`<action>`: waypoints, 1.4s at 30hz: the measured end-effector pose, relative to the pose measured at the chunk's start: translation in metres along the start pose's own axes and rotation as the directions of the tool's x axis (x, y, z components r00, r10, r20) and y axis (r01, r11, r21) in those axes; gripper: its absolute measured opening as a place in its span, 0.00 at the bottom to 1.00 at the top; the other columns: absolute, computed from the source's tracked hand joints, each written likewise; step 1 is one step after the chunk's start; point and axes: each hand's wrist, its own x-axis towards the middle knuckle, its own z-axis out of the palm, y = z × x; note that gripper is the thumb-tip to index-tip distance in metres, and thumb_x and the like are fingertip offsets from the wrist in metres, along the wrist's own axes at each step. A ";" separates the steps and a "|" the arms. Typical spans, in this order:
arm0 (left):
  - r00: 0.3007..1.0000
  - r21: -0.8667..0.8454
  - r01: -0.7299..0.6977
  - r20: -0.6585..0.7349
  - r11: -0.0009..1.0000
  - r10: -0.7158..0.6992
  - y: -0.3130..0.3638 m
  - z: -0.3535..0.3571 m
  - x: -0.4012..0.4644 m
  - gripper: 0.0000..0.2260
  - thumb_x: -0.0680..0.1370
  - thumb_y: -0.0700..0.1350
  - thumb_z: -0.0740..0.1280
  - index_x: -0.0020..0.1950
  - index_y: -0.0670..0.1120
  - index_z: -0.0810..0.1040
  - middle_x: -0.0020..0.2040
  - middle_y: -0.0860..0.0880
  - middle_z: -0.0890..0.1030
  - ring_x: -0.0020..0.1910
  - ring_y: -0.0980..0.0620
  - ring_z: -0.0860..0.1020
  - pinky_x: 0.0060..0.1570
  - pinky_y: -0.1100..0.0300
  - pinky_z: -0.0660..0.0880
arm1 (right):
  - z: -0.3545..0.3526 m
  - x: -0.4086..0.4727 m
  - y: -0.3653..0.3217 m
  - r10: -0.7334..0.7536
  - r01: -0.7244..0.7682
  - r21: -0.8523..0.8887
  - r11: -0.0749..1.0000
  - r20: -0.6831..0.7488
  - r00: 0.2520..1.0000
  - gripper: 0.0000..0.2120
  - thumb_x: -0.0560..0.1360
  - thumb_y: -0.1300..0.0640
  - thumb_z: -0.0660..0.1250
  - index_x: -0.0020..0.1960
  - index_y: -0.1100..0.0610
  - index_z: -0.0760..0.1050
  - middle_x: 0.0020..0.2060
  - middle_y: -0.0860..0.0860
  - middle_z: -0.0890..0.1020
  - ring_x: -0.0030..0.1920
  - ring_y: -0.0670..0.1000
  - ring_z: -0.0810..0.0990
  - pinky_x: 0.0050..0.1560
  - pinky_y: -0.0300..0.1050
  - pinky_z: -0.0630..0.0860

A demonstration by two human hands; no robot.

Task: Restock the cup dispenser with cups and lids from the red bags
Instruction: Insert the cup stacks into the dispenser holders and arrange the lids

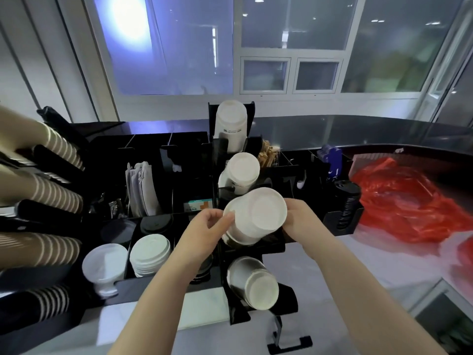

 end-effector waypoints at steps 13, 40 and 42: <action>0.950 -0.124 -0.266 -0.204 0.956 0.238 0.036 0.018 -0.074 0.09 0.79 0.49 0.62 0.56 0.50 0.77 0.47 0.57 0.83 0.45 0.64 0.79 0.40 0.73 0.72 | -0.013 -0.084 -0.003 -0.646 0.647 0.291 0.704 -0.116 0.755 0.15 0.80 0.53 0.58 0.65 0.44 0.72 0.55 0.42 0.82 0.57 0.47 0.80 0.53 0.43 0.77; 0.949 -0.246 0.033 -0.295 0.969 -0.107 -0.020 0.029 -0.156 0.10 0.79 0.42 0.65 0.57 0.53 0.79 0.53 0.56 0.83 0.56 0.61 0.79 0.58 0.62 0.73 | -0.024 -0.142 0.053 -0.466 0.484 -0.301 0.822 0.133 0.875 0.31 0.67 0.50 0.74 0.67 0.45 0.67 0.59 0.36 0.71 0.57 0.36 0.69 0.50 0.24 0.67; 0.949 -0.254 0.068 -0.281 0.965 -0.141 -0.025 0.024 -0.157 0.09 0.79 0.42 0.65 0.57 0.53 0.79 0.53 0.56 0.83 0.57 0.59 0.79 0.59 0.60 0.73 | -0.015 -0.138 0.051 -0.471 0.495 -0.356 0.793 0.158 0.868 0.31 0.67 0.50 0.74 0.67 0.45 0.66 0.60 0.37 0.69 0.55 0.36 0.68 0.49 0.27 0.66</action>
